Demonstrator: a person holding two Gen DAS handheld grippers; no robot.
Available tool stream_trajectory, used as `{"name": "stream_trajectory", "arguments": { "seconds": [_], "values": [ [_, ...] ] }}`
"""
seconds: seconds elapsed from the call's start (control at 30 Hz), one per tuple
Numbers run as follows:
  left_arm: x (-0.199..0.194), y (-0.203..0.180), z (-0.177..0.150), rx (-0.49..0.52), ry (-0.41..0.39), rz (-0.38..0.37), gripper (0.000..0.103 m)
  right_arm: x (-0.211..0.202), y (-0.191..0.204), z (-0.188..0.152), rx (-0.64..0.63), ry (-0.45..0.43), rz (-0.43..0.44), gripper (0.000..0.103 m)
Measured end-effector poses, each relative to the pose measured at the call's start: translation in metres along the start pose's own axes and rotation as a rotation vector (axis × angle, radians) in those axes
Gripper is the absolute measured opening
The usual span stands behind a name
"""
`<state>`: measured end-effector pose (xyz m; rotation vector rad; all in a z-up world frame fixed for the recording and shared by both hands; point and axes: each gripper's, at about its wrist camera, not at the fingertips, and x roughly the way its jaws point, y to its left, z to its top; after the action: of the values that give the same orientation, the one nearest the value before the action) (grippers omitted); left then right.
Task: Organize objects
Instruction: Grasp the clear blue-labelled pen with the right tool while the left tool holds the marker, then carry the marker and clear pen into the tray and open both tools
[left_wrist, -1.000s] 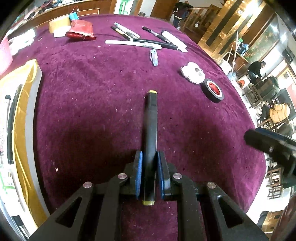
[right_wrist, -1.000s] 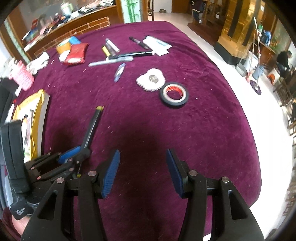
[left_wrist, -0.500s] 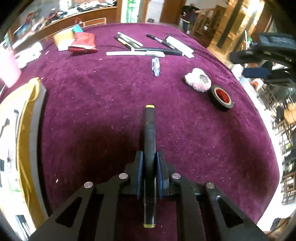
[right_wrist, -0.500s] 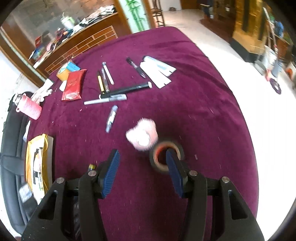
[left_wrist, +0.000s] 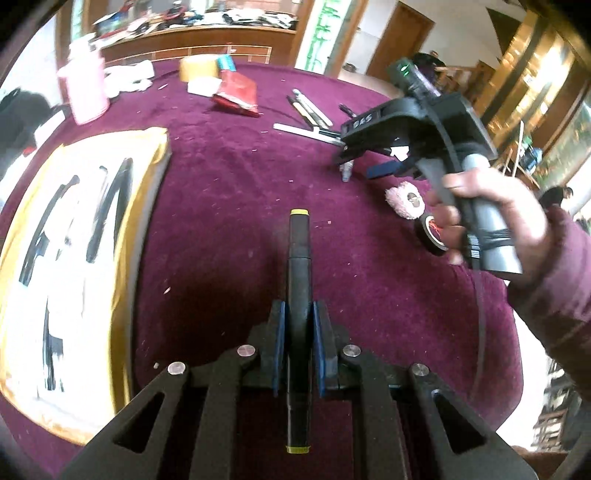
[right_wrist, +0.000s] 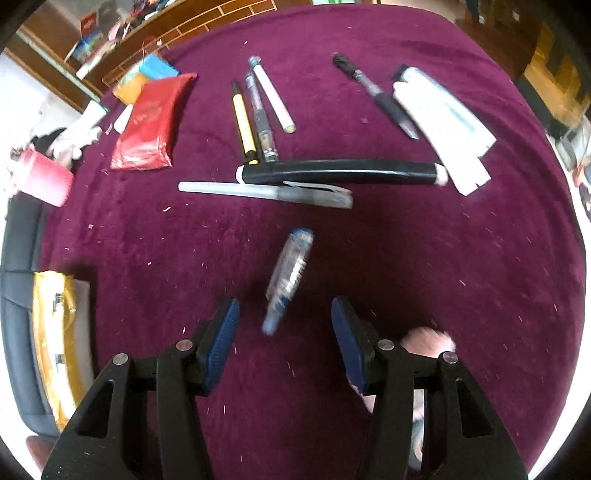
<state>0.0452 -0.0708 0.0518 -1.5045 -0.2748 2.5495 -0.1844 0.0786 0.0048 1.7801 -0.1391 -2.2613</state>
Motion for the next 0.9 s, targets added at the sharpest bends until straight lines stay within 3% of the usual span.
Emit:
{"name": "stream_trajectory", "arguments": {
  "seconds": [0.17,0.2,0.23,0.27,0.57,0.7,0.9],
  "values": [
    [-0.011,0.014,-0.006,-0.061,-0.007,0.010,0.011,0.008,0.017,0.000,-0.062,-0.061,-0.089,0.049],
    [-0.014,0.016,-0.007,-0.063,-0.011,0.013,0.011,0.007,0.017,-0.001,-0.057,-0.068,-0.095,0.038],
    [-0.018,0.017,-0.007,-0.066,-0.016,0.014,0.011,0.006,0.015,-0.002,-0.053,-0.073,-0.102,0.017],
    [-0.022,0.019,-0.007,-0.069,-0.022,0.014,0.011,0.005,0.012,-0.003,-0.043,-0.067,-0.087,0.012],
    [-0.057,0.053,-0.005,-0.110,-0.061,-0.019,0.011,-0.030,-0.019,-0.024,0.081,-0.063,0.090,0.012],
    [-0.071,0.073,-0.009,-0.133,-0.064,-0.024,0.011,-0.050,-0.008,-0.044,0.079,-0.075,0.161,0.012],
    [-0.084,0.115,-0.017,-0.185,-0.055,0.002,0.011,-0.073,0.040,-0.078,0.038,-0.070,0.264,0.012]
  ]
}}
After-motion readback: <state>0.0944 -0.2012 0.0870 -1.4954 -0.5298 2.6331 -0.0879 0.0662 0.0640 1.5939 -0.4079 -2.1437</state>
